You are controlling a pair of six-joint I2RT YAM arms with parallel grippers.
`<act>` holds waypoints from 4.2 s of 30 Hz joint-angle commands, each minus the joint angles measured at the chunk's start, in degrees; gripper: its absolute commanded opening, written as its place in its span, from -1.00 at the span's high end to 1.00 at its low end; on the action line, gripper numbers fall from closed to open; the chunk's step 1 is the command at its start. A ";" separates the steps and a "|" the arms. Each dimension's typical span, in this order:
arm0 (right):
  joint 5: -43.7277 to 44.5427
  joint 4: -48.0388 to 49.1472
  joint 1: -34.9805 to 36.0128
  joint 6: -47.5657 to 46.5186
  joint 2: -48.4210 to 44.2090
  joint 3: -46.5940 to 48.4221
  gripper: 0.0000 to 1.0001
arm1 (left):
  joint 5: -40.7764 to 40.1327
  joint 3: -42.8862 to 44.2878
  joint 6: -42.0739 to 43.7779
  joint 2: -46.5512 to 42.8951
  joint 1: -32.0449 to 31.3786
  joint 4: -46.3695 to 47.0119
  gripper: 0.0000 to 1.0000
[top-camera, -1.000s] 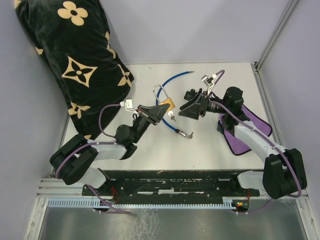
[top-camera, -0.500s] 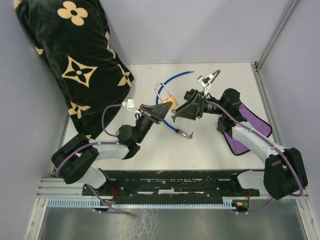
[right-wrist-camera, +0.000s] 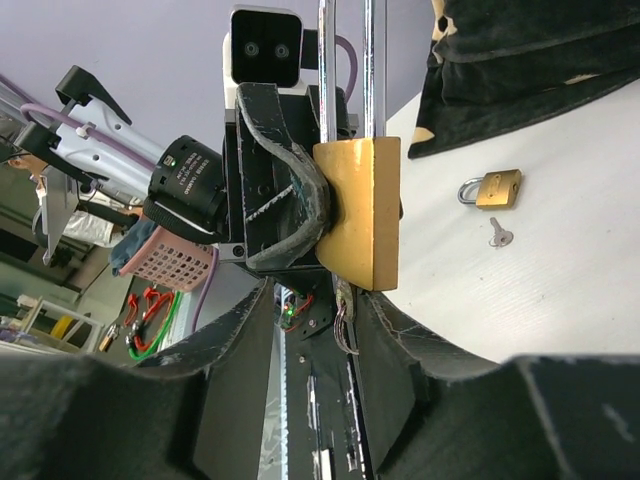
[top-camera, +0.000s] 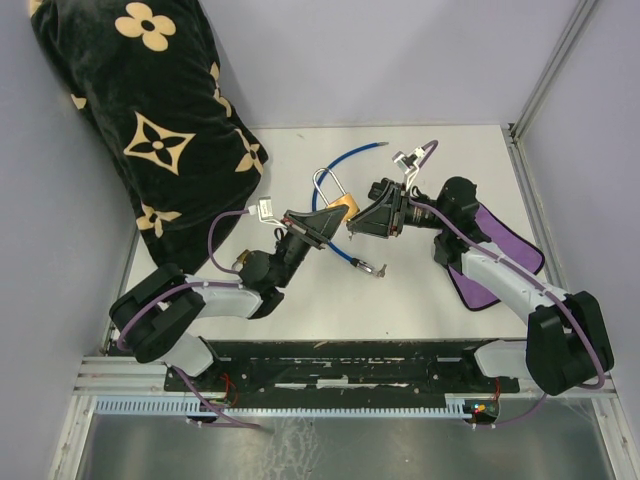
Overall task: Lock with the key
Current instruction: Lock the lock.
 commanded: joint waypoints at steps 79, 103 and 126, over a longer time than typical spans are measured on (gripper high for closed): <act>-4.72 25.46 -3.75 19.23 3.80 1.60 0.97 | 17.69 15.77 -14.49 3.19 9.39 11.91 0.94; -7.38 32.66 -3.54 29.45 6.14 12.62 0.96 | 0.11 12.83 -12.52 -3.32 5.35 4.74 0.94; -3.29 -22.56 -0.65 -14.00 -5.04 17.32 0.96 | -0.21 21.88 25.82 -11.54 -0.33 -22.47 0.94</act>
